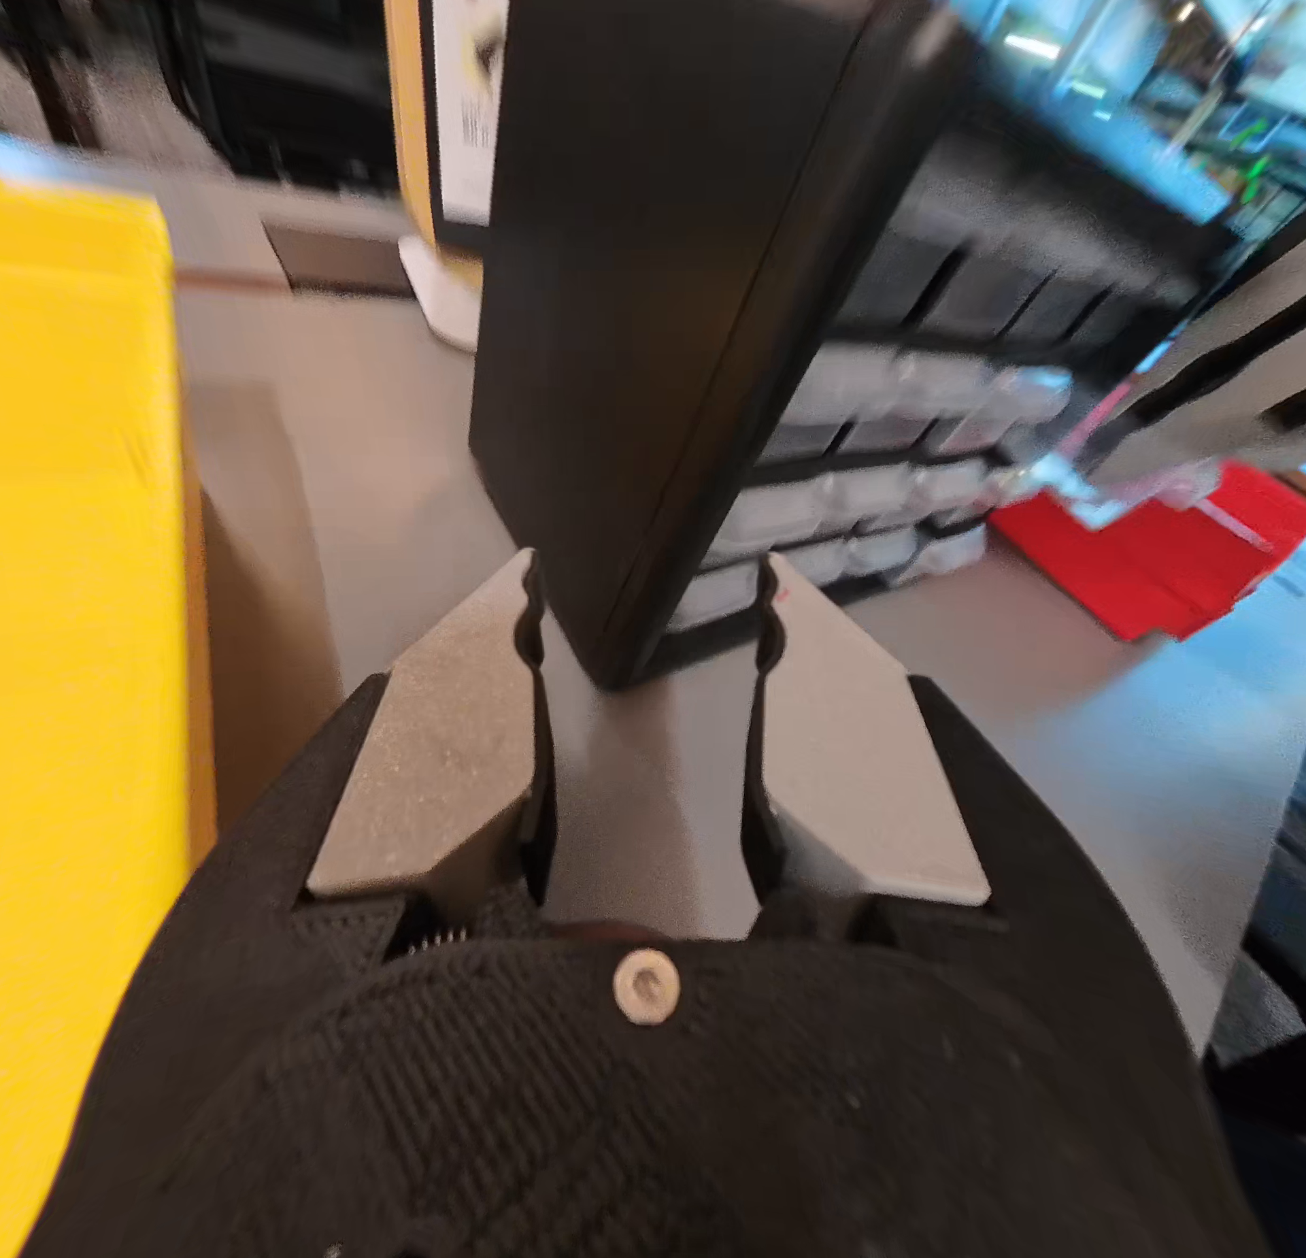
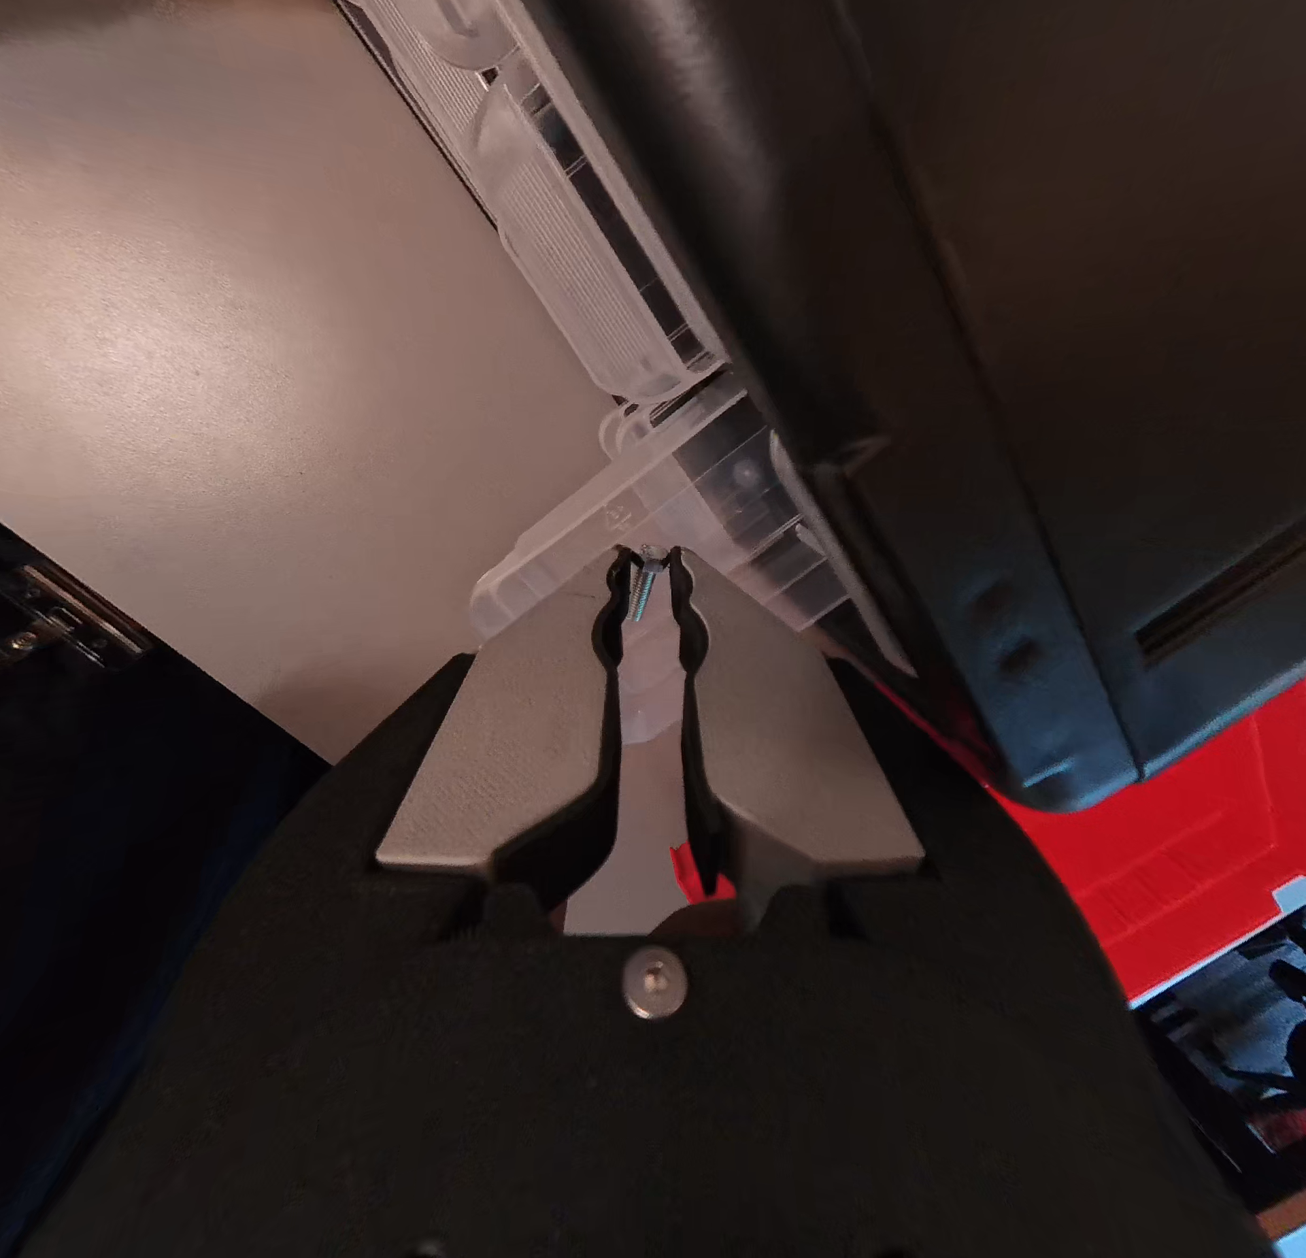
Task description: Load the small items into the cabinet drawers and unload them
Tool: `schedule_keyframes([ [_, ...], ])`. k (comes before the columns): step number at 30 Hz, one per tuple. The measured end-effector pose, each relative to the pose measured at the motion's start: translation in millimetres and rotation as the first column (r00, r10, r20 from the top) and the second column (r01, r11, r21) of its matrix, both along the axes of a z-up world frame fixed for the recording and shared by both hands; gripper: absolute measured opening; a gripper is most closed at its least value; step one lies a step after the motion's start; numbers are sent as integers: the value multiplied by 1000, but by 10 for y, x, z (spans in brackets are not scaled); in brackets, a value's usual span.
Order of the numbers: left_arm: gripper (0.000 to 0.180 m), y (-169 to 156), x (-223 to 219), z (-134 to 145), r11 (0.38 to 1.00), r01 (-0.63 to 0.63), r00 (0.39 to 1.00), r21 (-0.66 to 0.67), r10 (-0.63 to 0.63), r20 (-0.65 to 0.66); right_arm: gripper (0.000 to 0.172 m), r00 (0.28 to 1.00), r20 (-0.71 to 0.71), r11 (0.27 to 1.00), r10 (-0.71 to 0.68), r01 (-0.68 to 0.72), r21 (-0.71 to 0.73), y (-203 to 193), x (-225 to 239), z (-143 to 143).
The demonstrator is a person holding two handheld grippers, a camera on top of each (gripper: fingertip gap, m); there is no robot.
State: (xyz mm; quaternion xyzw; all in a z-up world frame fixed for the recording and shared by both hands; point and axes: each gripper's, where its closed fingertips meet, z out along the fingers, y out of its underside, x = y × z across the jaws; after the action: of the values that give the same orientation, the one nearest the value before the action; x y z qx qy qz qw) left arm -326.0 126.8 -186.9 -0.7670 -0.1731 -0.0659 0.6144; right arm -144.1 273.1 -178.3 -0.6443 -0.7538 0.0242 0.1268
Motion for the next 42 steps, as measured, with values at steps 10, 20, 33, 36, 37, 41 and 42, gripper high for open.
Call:
schedule_keyframes([
  [10, 51, 364, 418, 1492, 982, 186, 947, 3, -179, -268, 8, 998, -55, 999, 20, -22, -30, -44, -75, 4],
  [20, 27, 884, 191, 1125, 889, 190, 929, -417, -301, -216, 8, 976, -216, 996, 38, -54, -65, -102, -147, 235],
  [33, 19, 886, 236, 1115, 863, 205, 912, -461, -340, -230, 8, 851, -525, 986, -12, -77, -147, -42, -11, 927],
  [36, 17, 887, 236, 1114, 859, 203, 911, -470, -342, -231, 8, 802, -594, 985, -65, -43, -166, 138, 153, 1168],
  [37, 16, 887, 235, 1114, 858, 201, 911, -472, -342, -233, 8, 788, -609, 984, -86, -28, -175, 216, 230, 1227],
  [41, 9, 905, 239, 1111, 859, 194, 904, -473, -343, -253, 8, 751, -638, 981, -173, 72, -180, 638, 624, 1323],
  [42, 7, 907, 250, 1111, 858, 198, 903, -473, -348, -253, 8, 744, -639, 978, -197, 104, -181, 760, 735, 1310],
])
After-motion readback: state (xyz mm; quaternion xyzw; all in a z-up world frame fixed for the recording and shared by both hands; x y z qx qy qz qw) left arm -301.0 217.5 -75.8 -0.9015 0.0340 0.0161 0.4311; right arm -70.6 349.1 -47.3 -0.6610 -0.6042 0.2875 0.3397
